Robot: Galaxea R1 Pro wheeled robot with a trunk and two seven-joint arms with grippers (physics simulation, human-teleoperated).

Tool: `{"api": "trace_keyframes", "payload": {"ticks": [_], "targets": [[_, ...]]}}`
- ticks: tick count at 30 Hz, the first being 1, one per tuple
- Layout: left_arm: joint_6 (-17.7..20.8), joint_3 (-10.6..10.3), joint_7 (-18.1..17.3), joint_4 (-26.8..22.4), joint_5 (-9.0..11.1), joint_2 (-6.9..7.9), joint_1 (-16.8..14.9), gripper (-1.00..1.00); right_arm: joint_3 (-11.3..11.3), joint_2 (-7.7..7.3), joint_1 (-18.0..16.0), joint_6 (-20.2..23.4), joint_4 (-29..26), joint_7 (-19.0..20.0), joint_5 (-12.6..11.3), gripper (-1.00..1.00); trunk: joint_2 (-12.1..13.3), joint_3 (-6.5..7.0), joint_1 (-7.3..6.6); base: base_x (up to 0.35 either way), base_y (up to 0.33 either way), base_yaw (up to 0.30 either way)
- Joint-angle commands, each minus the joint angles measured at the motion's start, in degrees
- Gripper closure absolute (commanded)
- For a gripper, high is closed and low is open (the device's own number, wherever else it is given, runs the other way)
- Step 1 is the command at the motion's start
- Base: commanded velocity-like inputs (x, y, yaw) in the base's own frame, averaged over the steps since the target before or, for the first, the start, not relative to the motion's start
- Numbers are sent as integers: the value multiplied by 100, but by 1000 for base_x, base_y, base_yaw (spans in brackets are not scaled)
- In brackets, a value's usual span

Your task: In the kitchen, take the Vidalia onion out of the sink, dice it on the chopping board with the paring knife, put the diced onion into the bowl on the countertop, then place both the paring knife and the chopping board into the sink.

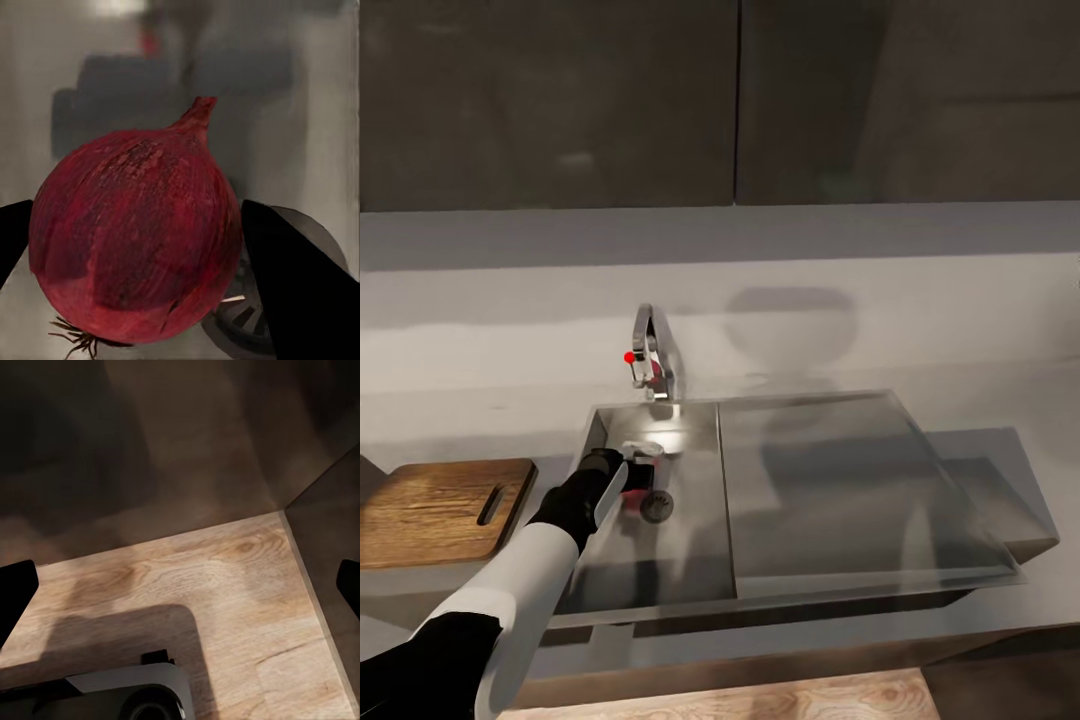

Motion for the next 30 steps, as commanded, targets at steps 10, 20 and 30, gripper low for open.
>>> {"api": "trace_keyframes", "payload": {"ticks": [10,20,30], "targets": [[92,-35,32,-562,41,-9,-1,100,10,8,3,-10,-9,3,-42,-100,-10,81,4,0,0,0],[391,-38,32,-1288,64,-18,28,100,7,8,0,-2,-9,3,-42,-100,-10,171,4,0,0,0],[1448,-38,32,-2242,70,-18,30,100,6,8,4,-7,-9,3,-42,-100,-10,262,4,-60,5,0]]}}
